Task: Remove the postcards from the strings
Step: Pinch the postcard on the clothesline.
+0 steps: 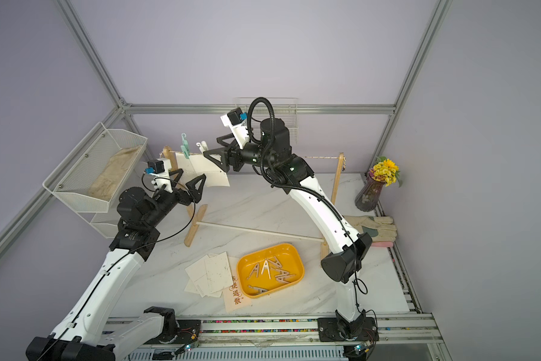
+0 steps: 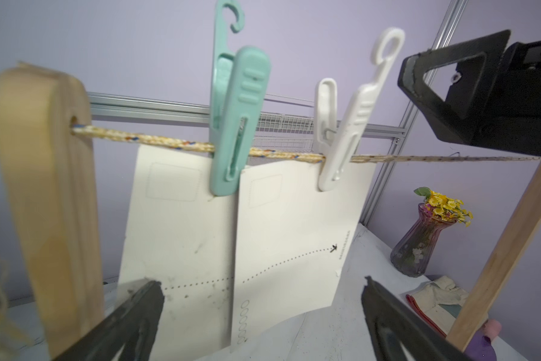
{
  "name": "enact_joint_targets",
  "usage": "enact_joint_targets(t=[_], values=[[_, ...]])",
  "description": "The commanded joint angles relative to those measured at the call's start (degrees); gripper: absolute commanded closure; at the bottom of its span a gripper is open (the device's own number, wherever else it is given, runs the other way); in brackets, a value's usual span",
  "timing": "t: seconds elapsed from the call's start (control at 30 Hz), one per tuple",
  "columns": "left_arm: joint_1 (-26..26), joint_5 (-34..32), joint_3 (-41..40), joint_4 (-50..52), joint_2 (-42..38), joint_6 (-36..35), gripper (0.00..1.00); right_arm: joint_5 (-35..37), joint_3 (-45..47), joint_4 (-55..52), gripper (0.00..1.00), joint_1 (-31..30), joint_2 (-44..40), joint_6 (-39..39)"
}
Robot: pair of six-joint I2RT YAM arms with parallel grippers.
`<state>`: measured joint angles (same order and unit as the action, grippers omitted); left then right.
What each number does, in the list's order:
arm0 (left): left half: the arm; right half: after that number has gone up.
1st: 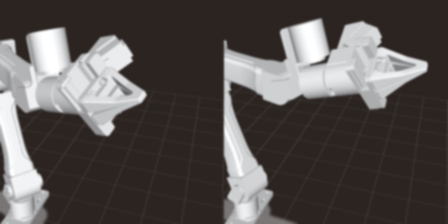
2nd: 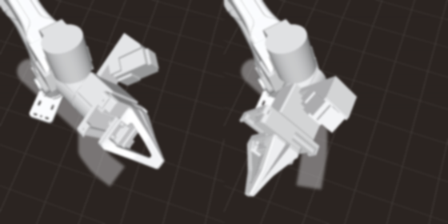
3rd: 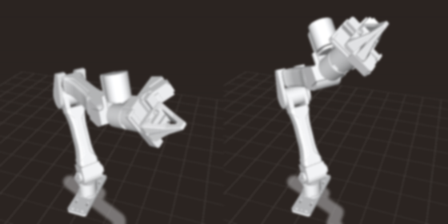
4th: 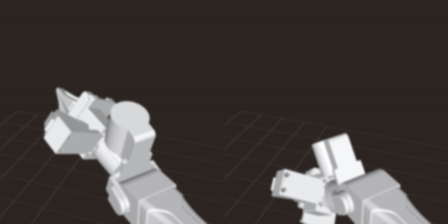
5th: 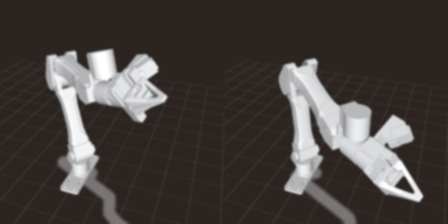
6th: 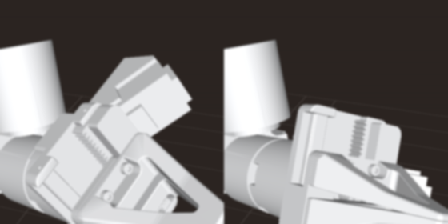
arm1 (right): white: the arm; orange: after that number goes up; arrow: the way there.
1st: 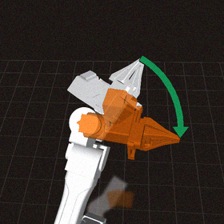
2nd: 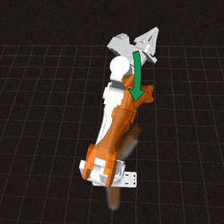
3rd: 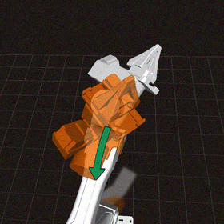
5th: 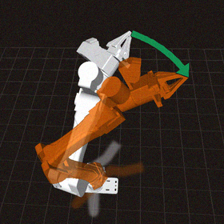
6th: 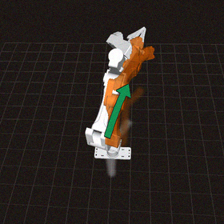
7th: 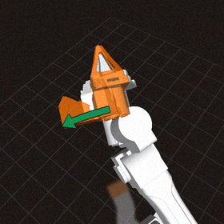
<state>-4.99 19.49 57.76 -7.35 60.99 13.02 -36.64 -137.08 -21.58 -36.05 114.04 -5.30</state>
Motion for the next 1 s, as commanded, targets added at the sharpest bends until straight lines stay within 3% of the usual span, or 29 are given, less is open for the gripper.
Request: enact_joint_targets(t=[0.0, 0.23, 0.57, 0.97], values=[[1.79, 5.92, 3.77, -7.32, 0.86, 1.22, 0.00, -4.46, -3.30, -0.48, 0.20, 0.84, 1.88, 0.32], [5.32, 12.94, 4.43, -11.21, 4.01, 2.20, 0.01, -8.97, -6.66, 1.61, 0.19, 1.86, 5.77, -0.89], [6.93, 23.19, 7.46, -13.47, 8.79, 4.41, 0.16, -10.35, -9.27, 2.22, 0.19, 1.95, 9.26, -1.50], [6.93, 25.62, 6.26, -16.60, 9.82, 7.67, 0.49, -12.03, -11.46, 3.48, 0.19, 1.95, 11.90, -3.62]])
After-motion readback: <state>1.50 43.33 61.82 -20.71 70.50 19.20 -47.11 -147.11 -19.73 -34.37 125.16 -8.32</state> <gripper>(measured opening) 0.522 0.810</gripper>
